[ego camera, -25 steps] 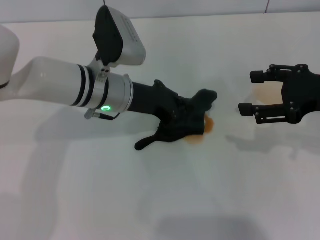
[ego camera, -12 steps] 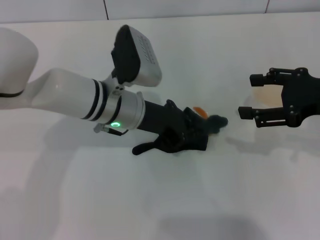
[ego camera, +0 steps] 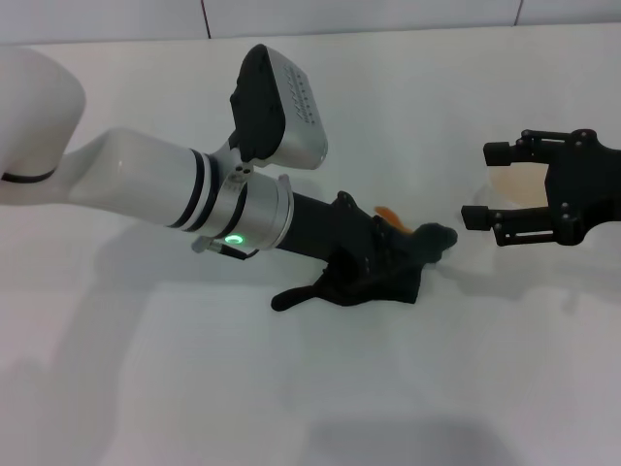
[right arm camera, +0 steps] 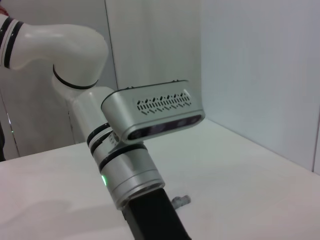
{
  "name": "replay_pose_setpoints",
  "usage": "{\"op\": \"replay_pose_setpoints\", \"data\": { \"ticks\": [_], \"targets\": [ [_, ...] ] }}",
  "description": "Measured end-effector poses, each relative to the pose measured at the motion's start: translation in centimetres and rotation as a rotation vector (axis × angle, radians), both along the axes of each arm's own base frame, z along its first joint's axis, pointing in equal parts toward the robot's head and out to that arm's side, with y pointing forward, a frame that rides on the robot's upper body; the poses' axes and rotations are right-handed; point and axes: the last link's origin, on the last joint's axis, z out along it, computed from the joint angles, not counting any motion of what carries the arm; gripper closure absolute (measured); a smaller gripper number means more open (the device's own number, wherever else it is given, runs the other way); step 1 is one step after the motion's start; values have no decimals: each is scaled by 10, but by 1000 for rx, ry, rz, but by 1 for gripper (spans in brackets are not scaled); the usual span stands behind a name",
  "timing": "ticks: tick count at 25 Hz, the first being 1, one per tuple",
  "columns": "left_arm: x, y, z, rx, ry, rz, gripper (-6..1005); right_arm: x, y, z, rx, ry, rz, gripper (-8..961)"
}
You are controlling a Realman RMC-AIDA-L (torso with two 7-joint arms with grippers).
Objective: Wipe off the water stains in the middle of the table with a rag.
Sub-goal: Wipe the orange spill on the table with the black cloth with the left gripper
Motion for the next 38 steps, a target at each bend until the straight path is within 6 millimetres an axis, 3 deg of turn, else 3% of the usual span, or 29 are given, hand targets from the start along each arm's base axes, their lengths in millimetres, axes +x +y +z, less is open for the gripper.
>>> {"op": "replay_pose_setpoints", "data": {
  "ticks": [23,38],
  "targets": [
    [-2,52,16,309,96,-57,927,0,1,2,10,6,-3,131],
    [12,50,8,306,90,-116,926,0,1,3,16,5,-4,131]
  ]
}}
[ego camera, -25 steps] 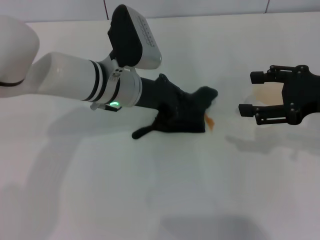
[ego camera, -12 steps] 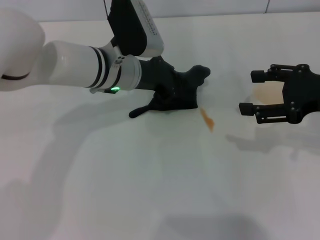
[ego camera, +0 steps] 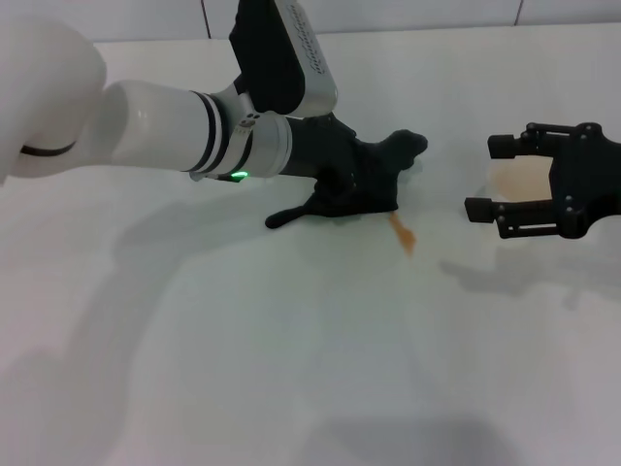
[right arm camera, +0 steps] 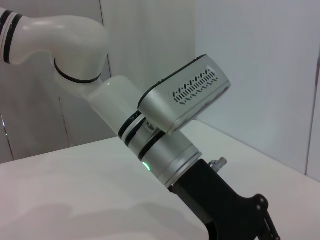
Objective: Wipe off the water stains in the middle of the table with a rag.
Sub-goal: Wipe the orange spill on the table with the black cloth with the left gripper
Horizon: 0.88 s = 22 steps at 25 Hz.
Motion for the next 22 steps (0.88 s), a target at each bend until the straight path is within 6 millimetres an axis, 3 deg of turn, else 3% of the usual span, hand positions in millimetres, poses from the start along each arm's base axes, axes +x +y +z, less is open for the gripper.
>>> {"op": "replay_pose_setpoints", "data": {
  "ticks": [10,22],
  "targets": [
    [2,-19,-16,-90,15,-30,926,0,0,0,2,1,0,132],
    [15,-36,-20,-209,-35,-67,927,-1,0,0,2,2,2,163]
  ]
}}
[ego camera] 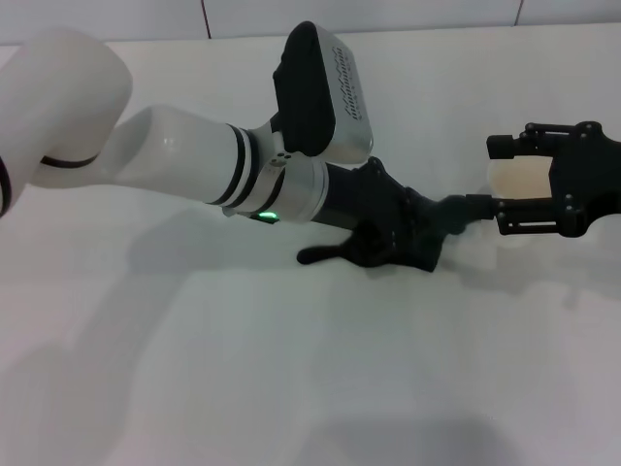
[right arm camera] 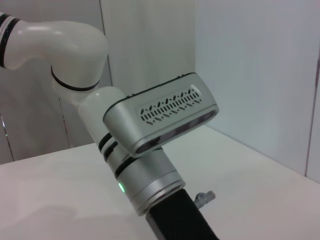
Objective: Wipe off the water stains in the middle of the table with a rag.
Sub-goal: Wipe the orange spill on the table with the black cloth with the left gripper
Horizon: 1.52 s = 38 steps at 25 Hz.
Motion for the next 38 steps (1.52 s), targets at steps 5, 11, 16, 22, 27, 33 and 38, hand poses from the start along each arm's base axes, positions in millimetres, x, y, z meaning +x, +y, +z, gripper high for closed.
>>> {"op": "replay_pose_setpoints", "data": {
  "ticks": [5,11,16,22,27,33,38],
  "targets": [
    [1,-3,0,-17,-9,-2,927,0,0,0,0,-1,2,187],
    [-8,0,3,4,8,20,927,-1,1,2,6,8,1,186],
    [-20,3,6,22,35,46,927,1,1,2,6,12,-7,185],
    [-27,7,8,43,69,58,927,1,2,2,12,12,-10,183],
    [-29,13,12,73,73,68,927,1,3,3,18,13,-15,182],
    [-32,23,22,114,77,79,926,2,5,4,26,13,-19,176],
    [-36,29,28,140,92,81,926,2,5,5,30,15,-23,171]
  ]
}}
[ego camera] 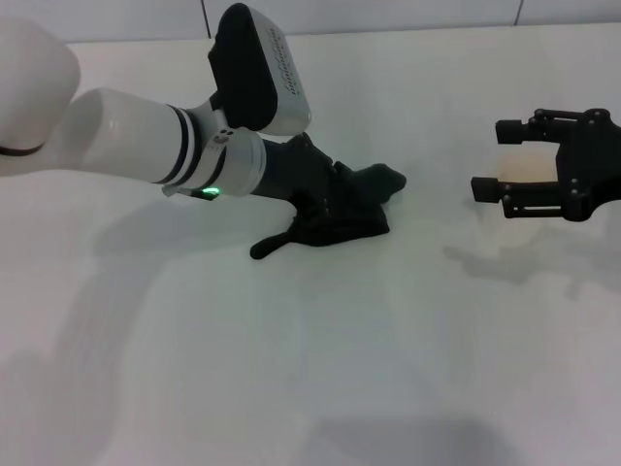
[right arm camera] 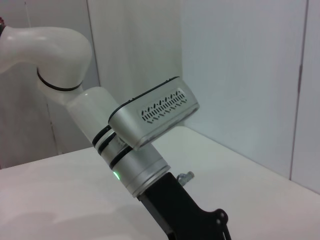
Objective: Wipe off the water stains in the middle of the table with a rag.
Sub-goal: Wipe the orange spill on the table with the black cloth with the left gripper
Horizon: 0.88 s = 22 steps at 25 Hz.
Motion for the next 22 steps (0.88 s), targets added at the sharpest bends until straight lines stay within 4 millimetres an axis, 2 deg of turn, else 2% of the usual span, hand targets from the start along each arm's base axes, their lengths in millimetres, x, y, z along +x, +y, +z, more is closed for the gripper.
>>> {"op": "replay_pose_setpoints", "data": {
  "ticks": [7,13,18,22],
  "targets": [
    [2,2,1,10,2,-9,927,2,-1,1,5,4,-9,171],
    [11,4,-1,11,-2,-40,926,2,-1,1,6,5,-11,171],
    [22,-3,-4,-26,-27,-68,926,1,0,2,11,13,-10,171],
    [21,-12,-2,-42,-82,-52,927,1,0,3,13,14,-9,171]
  ]
}}
